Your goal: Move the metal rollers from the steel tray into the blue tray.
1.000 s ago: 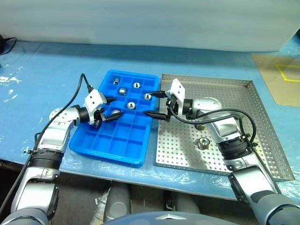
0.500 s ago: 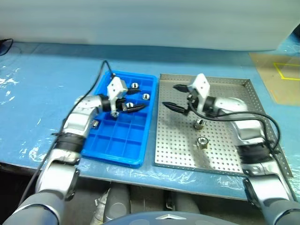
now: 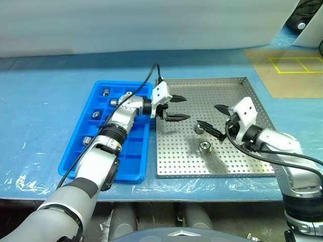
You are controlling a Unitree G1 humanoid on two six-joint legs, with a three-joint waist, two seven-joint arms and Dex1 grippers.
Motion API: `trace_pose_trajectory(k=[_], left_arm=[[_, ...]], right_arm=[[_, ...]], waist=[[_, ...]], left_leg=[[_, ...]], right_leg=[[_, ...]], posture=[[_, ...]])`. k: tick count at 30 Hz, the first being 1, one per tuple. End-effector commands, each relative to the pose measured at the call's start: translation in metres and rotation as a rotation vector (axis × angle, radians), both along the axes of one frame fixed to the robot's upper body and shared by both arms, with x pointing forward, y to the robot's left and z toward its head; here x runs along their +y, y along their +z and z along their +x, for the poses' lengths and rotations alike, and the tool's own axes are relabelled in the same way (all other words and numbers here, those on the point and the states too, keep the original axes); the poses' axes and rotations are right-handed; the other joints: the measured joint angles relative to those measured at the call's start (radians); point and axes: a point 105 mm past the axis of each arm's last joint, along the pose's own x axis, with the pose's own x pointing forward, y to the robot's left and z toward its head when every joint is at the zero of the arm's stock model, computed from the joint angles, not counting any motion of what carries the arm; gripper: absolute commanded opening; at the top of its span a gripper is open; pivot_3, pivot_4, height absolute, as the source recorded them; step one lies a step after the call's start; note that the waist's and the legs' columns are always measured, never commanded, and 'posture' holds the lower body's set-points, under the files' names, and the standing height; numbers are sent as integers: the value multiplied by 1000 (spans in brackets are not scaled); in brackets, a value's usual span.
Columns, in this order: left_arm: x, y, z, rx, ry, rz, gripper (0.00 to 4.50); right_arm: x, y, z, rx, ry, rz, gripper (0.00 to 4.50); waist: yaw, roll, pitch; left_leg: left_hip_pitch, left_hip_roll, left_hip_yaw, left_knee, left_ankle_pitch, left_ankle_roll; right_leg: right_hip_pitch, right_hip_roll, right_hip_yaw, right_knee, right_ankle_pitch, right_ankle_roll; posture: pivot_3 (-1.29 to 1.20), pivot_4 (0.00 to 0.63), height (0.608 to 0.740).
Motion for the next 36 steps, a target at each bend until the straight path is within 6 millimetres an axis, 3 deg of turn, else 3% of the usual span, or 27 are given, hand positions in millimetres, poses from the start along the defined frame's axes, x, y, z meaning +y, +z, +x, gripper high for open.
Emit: trace_pose_trajectory(k=[1, 13, 36], left_arm=[[-16, 4, 2, -39, 4, 18, 3696], [-55, -23, 2, 5, 112, 82, 3696], [-62, -63, -2, 88, 214, 188, 3696]], right_arm=[[-6, 20, -7, -68, -29, -9, 4500], [-16, 19, -20, -60, -100, -20, 4500], [-19, 18, -24, -55, -122, -30, 4500]], waist=[[-3, 0, 0], [-30, 0, 0], [-59, 1, 0]], left_leg=[[0, 0, 0, 1, -1, 1], [-2, -1, -1, 4, -2, 7], [-5, 0, -5, 6, -6, 15]], right_leg=[[0, 0, 0, 0, 0, 0], [1, -1, 0, -3, 1, 1], [5, -3, 0, -13, 4, 6]], posture=[[-556, 150, 740], [-622, 150, 740], [-629, 150, 740]])
